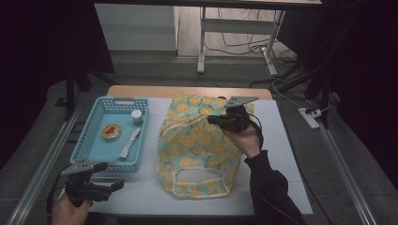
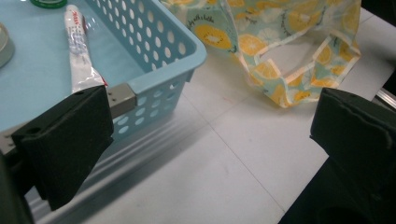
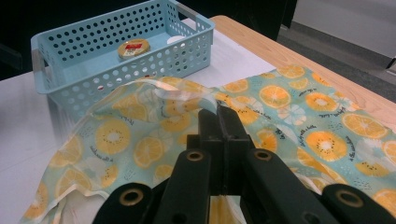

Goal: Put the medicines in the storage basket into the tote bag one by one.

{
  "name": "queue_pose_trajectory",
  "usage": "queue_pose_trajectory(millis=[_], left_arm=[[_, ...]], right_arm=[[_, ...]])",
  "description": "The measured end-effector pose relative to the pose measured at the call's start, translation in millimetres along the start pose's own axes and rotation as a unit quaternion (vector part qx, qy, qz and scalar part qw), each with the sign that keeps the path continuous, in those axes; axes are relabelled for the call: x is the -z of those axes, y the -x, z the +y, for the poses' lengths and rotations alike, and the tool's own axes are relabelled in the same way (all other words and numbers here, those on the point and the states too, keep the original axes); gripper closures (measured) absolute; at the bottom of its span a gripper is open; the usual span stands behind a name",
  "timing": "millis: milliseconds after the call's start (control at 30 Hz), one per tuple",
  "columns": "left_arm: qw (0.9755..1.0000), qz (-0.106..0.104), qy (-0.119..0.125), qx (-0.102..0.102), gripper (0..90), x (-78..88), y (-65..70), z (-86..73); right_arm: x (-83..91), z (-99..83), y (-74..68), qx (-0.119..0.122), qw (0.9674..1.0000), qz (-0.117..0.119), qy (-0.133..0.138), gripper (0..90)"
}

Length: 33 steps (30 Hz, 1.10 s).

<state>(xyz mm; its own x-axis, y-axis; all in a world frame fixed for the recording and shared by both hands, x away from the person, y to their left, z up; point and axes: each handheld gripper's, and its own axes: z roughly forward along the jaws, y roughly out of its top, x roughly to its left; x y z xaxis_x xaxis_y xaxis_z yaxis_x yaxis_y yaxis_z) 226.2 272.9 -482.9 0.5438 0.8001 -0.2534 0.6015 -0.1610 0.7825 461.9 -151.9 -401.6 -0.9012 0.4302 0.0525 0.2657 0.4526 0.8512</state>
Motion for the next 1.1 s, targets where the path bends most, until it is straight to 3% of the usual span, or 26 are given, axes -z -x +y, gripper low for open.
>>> queue_pose_trajectory(millis=[100, 200, 400, 567, 767, 1100], left_arm=[[0.9999, -0.008, 0.003, -0.006, 0.0, 0.2, -3.3, 2.3], [0.9996, -0.029, 0.003, 0.0, 0.0, -0.6, -7.7, 5.6], [0.9998, -0.014, -0.011, -0.012, 0.0, -1.2, -11.0, 15.6], [0.9993, -0.033, 0.004, -0.018, 0.0, -2.8, -15.3, 23.8], [0.9996, -0.025, 0.006, -0.011, 0.0, -6.1, -22.7, 33.4], [0.9999, 0.012, -0.003, -0.009, 0.3, -15.2, -35.8, 48.7]], right_arm=[[-0.3, 0.0, -0.1, 0.001, 1.0, 0.001, 0.0, 90.0], [-0.5, -0.1, -0.2, 0.001, 1.0, 0.001, -0.002, 90.0], [-0.4, -0.1, -0.5, 0.001, 1.0, 0.002, -0.002, 90.0], [-0.7, -0.4, -0.4, 0.001, 1.0, 0.003, -0.003, 90.0], [-0.9, 0.3, -1.5, 0.002, 1.0, 0.003, -0.001, 90.0], [0.8, 1.0, -1.5, 0.003, 1.0, 0.003, 0.001, 90.0]])
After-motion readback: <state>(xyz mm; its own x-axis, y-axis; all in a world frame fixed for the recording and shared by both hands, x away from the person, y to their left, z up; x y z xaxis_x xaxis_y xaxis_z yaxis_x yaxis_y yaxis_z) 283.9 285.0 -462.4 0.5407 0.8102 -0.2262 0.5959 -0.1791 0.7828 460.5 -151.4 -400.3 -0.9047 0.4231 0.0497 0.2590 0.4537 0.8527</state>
